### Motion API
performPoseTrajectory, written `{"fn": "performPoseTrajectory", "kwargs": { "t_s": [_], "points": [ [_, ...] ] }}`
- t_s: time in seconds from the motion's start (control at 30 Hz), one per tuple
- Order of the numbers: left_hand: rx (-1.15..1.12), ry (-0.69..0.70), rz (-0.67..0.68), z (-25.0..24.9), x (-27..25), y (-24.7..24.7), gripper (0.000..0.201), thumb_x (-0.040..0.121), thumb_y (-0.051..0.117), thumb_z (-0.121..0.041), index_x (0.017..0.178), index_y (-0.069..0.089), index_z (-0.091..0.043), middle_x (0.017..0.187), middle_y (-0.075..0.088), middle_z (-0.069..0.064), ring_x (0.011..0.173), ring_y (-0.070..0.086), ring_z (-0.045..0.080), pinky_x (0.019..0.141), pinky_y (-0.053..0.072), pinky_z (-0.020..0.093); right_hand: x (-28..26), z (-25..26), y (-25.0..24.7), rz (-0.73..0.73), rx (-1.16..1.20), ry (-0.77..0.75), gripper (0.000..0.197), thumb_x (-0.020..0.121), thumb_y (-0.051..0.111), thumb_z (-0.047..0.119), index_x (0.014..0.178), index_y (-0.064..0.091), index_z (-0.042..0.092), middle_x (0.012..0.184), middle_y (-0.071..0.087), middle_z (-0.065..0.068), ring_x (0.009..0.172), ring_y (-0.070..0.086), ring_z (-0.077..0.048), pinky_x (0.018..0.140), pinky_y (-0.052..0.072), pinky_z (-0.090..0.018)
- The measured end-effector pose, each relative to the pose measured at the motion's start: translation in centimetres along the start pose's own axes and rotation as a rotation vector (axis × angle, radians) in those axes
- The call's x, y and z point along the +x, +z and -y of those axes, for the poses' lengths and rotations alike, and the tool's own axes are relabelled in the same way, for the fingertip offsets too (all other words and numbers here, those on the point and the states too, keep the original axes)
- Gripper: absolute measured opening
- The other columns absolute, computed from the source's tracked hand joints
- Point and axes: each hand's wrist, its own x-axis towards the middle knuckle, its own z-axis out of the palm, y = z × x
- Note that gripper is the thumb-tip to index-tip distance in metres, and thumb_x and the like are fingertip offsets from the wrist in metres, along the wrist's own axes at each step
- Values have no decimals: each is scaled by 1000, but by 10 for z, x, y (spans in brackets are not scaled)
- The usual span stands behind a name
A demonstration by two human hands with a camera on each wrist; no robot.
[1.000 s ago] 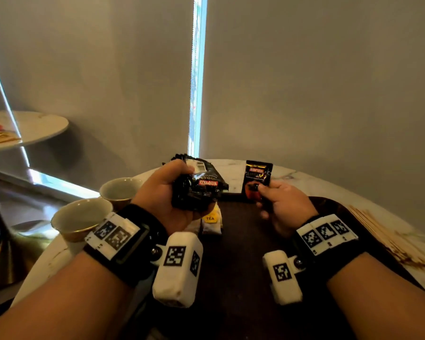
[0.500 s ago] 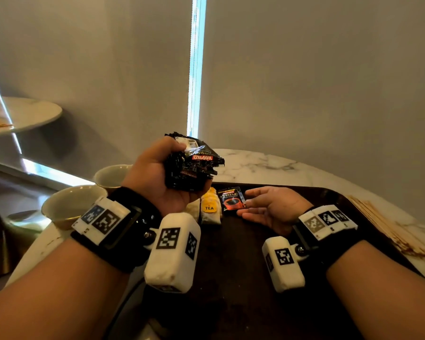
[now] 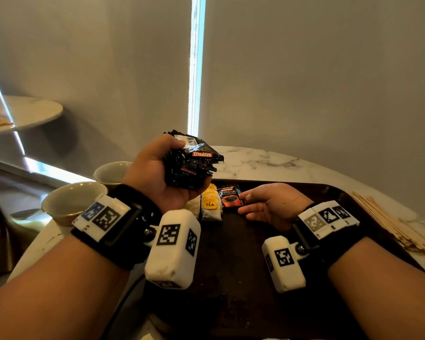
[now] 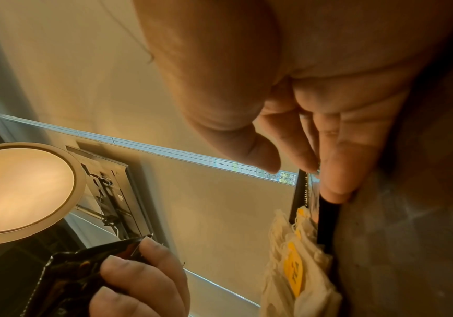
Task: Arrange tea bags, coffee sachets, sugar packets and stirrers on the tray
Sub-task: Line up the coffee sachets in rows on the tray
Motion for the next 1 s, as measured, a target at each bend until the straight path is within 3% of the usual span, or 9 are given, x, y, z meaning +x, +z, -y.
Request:
{"fn": "performPoseTrajectory", "kwargs": {
  "t_s": [0.4, 1.0],
  "points": [
    [17, -5, -5, 3, 1, -1, 47, 69, 59, -28, 111, 62, -5, 87, 72, 15, 68, 71, 25, 62, 58, 32, 3, -1, -1, -33, 9, 1, 27, 92, 57, 5, 118, 59, -3, 102, 68, -22, 69, 68, -18, 53, 54, -24],
    [34, -42, -8, 7, 0, 1, 55, 70, 61, -28, 120, 60, -5, 96, 69, 16, 77, 68, 27, 62, 58, 33, 2, -2, -4, -36, 2, -24, 25, 92, 52, 2, 115, 62, 1, 123, 63, -24, 72, 64, -19, 56, 50, -24]
  ]
}}
